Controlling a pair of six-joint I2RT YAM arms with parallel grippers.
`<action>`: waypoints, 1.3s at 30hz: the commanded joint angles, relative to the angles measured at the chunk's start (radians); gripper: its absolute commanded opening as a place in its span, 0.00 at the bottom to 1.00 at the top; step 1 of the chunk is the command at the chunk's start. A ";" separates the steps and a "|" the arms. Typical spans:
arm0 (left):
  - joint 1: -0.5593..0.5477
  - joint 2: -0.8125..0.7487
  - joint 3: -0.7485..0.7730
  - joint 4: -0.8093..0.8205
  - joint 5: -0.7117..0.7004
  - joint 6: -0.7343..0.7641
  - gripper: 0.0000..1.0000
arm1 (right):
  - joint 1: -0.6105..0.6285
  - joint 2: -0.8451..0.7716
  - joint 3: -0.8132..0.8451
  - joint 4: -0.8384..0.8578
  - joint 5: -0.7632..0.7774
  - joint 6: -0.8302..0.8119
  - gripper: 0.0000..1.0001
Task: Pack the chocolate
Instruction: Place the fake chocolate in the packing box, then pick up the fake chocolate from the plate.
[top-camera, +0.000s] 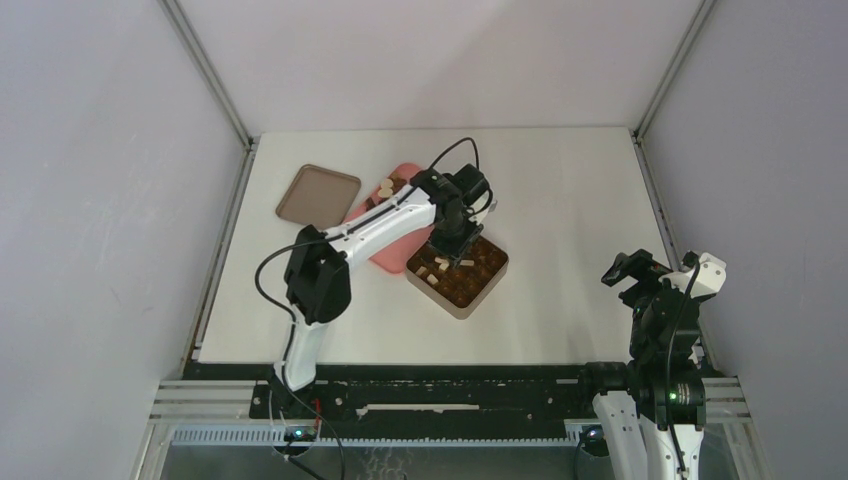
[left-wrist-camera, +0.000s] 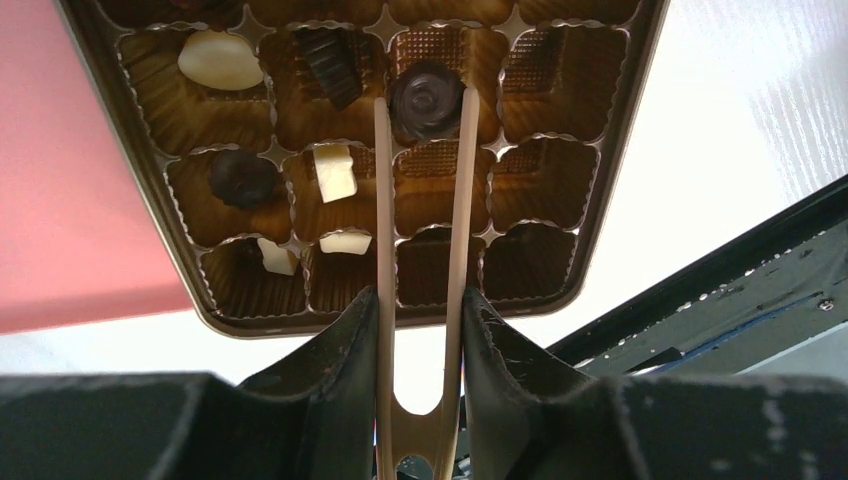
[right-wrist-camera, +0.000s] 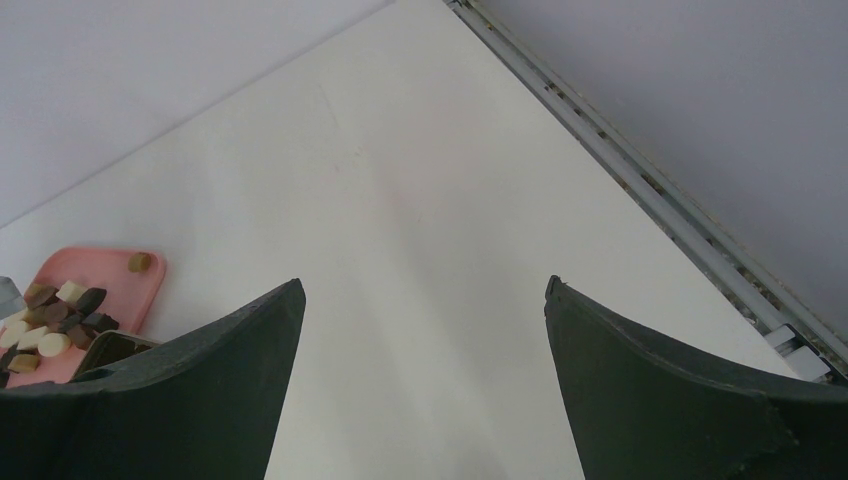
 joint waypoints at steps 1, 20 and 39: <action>-0.025 -0.006 0.068 0.005 0.001 0.004 0.29 | 0.004 -0.005 0.001 0.030 0.011 -0.015 0.98; -0.030 -0.046 0.090 -0.013 -0.042 0.002 0.43 | 0.005 -0.007 0.001 0.030 0.012 -0.015 0.98; 0.245 -0.161 0.033 -0.053 -0.175 0.029 0.43 | 0.005 -0.009 -0.003 0.036 0.012 -0.019 0.98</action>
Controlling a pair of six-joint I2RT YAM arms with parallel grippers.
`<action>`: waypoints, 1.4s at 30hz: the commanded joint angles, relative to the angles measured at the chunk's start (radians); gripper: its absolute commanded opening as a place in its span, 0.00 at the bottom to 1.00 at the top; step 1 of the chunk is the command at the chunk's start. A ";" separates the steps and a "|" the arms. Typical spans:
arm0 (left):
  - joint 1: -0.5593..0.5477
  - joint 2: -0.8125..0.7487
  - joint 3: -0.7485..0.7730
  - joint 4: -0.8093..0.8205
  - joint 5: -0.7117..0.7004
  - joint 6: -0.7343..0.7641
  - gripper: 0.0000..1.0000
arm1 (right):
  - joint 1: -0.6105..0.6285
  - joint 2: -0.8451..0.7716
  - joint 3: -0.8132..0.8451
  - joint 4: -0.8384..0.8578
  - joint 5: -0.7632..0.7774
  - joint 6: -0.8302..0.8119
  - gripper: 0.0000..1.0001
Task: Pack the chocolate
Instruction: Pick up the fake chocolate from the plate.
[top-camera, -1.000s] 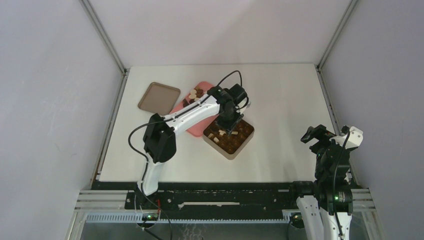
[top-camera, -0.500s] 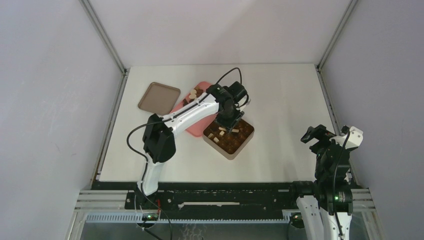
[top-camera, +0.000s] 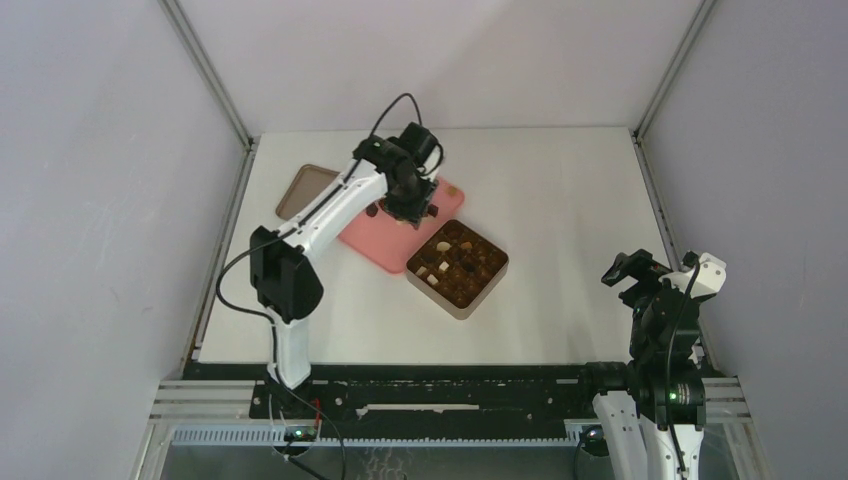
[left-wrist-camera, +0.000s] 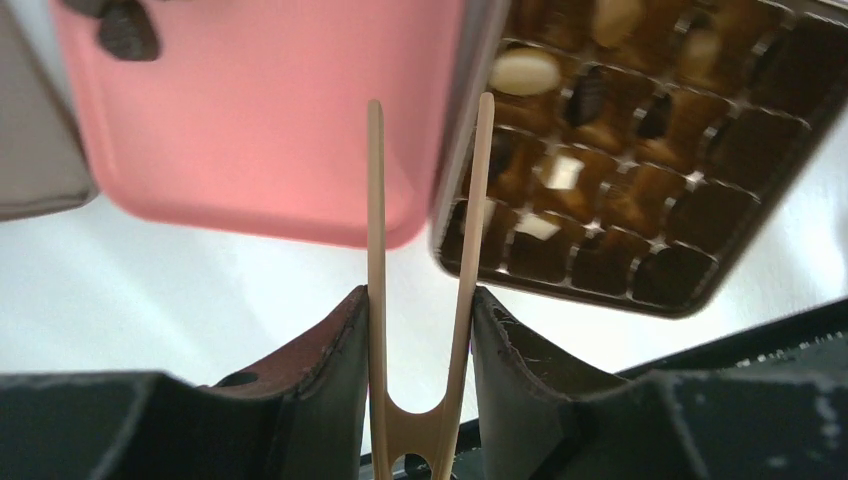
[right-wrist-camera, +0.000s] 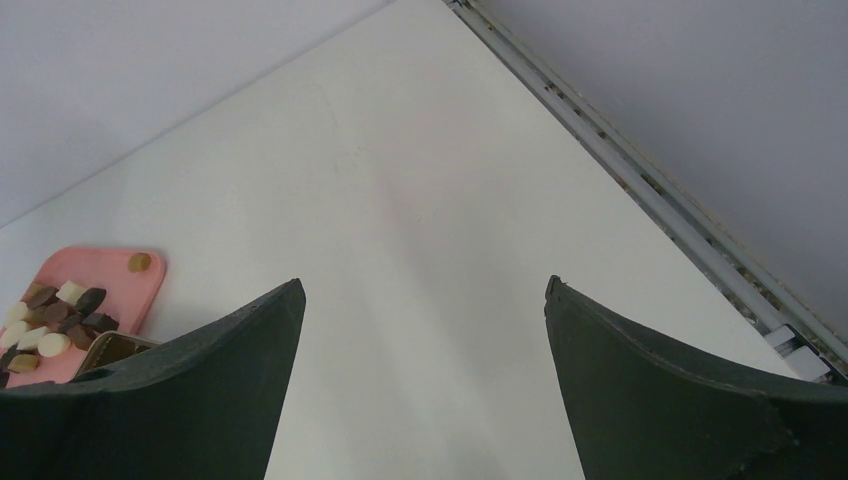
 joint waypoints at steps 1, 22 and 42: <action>0.084 -0.032 -0.007 0.003 -0.045 0.020 0.43 | 0.005 -0.010 -0.003 0.036 0.012 -0.019 0.98; 0.359 0.196 0.075 0.064 -0.042 -0.019 0.44 | 0.002 0.002 -0.003 0.037 0.017 -0.016 0.98; 0.369 0.293 0.142 0.059 -0.004 -0.020 0.42 | 0.001 0.006 -0.003 0.037 0.018 -0.015 0.98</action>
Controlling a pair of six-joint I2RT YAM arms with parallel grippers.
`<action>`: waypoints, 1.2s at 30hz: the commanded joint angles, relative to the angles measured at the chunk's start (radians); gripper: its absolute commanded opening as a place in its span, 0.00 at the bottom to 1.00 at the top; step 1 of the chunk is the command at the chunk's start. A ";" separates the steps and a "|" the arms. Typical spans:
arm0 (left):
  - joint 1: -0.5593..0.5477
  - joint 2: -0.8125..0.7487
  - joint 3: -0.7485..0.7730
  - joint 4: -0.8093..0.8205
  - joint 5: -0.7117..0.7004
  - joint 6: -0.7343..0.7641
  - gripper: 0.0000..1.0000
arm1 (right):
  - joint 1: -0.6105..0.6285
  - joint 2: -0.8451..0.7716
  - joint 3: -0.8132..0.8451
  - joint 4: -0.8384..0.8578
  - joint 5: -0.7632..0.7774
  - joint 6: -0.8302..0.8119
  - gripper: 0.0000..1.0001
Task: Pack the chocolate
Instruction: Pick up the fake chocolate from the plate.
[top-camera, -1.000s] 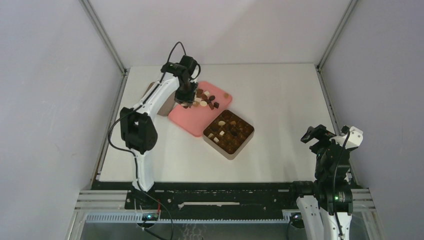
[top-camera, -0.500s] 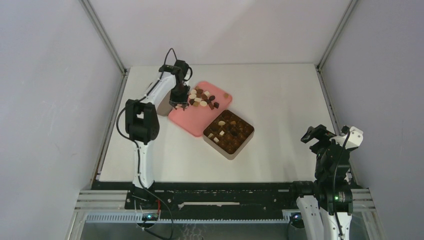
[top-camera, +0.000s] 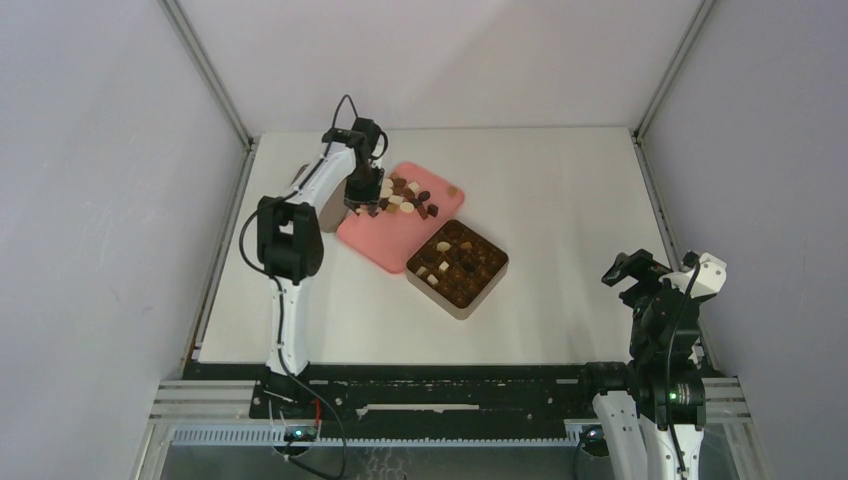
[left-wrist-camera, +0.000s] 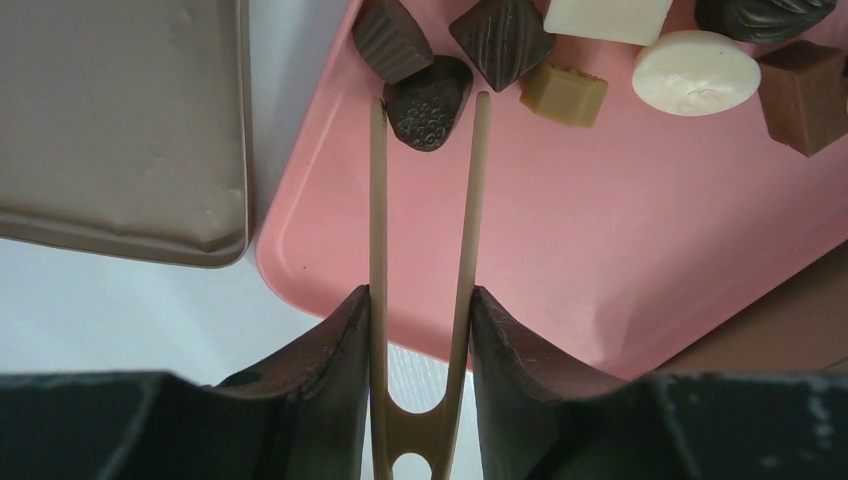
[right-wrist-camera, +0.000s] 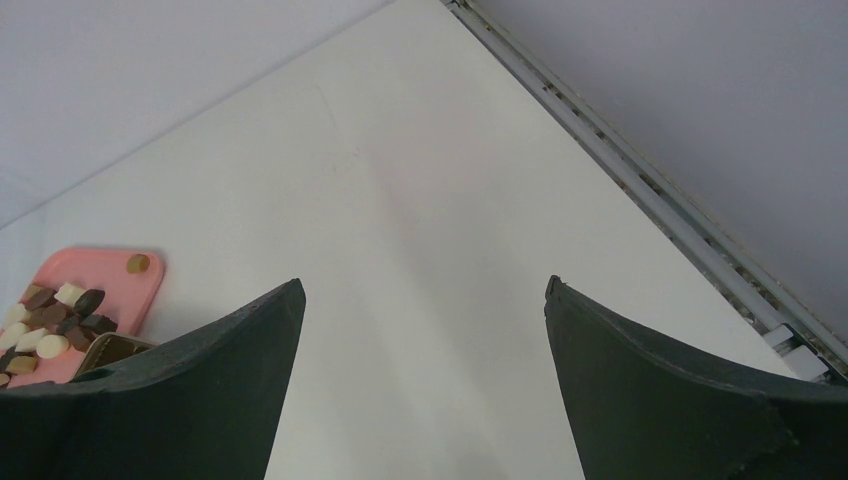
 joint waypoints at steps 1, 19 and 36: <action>0.004 0.003 0.050 -0.010 0.003 -0.008 0.41 | 0.000 0.006 -0.003 0.037 0.014 -0.015 0.98; 0.002 -0.153 -0.096 -0.022 0.023 0.017 0.14 | 0.002 -0.010 -0.003 0.036 0.008 -0.016 0.98; -0.104 -0.416 -0.366 0.017 0.111 0.031 0.15 | 0.005 -0.020 -0.003 0.035 0.002 -0.018 0.98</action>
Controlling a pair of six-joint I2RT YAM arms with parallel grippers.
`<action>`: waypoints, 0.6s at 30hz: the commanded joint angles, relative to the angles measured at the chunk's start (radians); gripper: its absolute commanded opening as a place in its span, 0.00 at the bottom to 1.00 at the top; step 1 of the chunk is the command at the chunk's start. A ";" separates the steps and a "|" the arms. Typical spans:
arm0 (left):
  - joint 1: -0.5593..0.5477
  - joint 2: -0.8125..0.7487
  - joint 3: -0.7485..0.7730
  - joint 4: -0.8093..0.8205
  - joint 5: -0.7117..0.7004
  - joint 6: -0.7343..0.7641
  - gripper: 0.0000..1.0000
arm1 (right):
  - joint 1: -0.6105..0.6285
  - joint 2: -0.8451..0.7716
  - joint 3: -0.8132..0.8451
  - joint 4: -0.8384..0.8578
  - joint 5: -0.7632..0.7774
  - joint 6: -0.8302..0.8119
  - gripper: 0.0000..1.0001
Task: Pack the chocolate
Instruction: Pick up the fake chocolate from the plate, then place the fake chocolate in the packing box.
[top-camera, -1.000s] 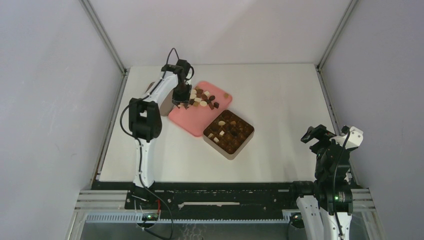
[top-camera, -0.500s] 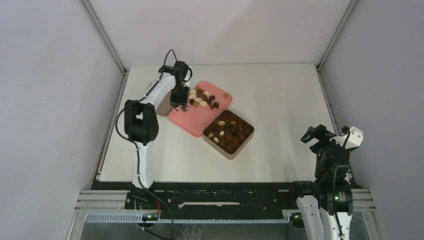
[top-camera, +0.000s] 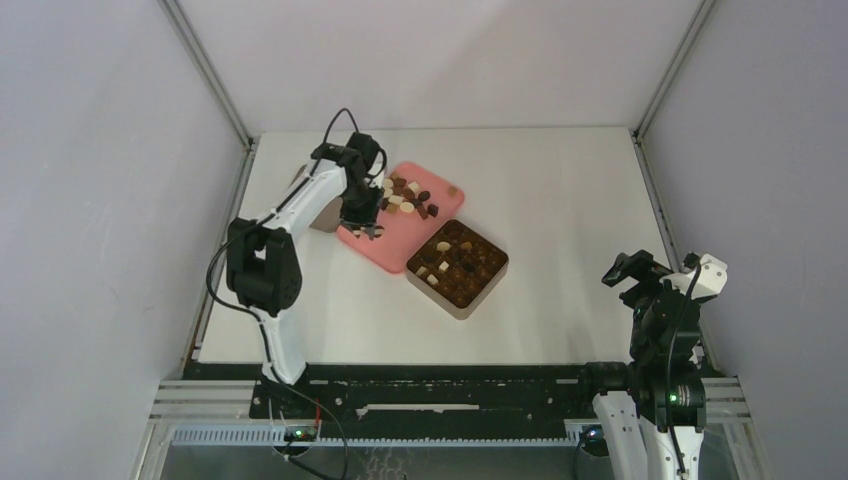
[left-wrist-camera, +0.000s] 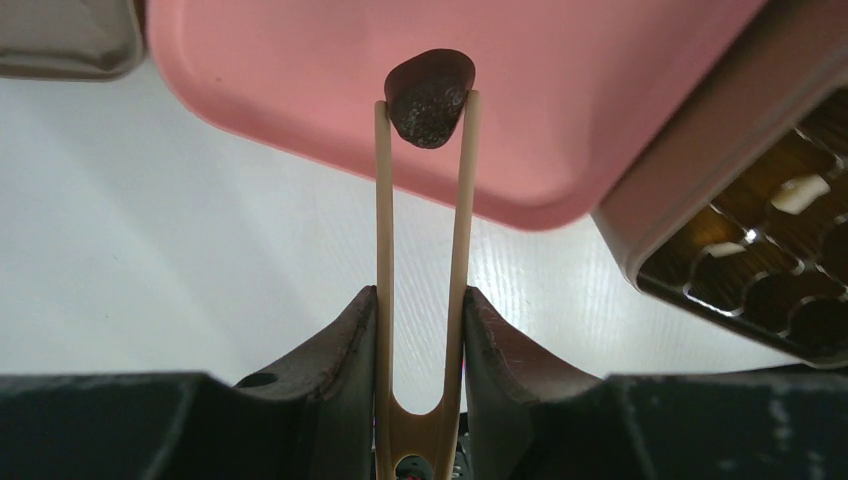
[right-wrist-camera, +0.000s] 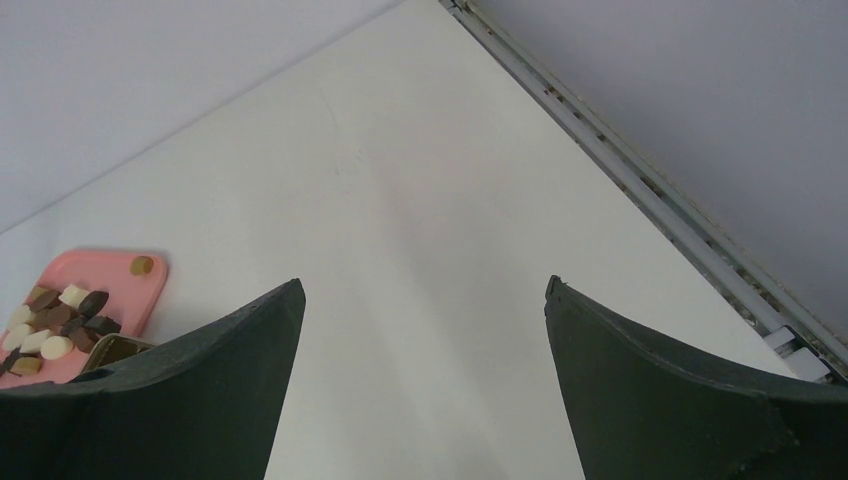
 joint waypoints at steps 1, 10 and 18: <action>-0.067 -0.117 -0.024 0.021 0.054 0.022 0.15 | 0.005 -0.011 -0.003 0.036 0.003 -0.018 0.98; -0.232 -0.206 -0.055 0.018 0.074 0.013 0.16 | 0.003 -0.012 -0.003 0.035 0.004 -0.019 0.99; -0.383 -0.205 -0.049 0.037 0.092 -0.011 0.19 | 0.004 -0.008 -0.003 0.034 0.004 -0.019 0.99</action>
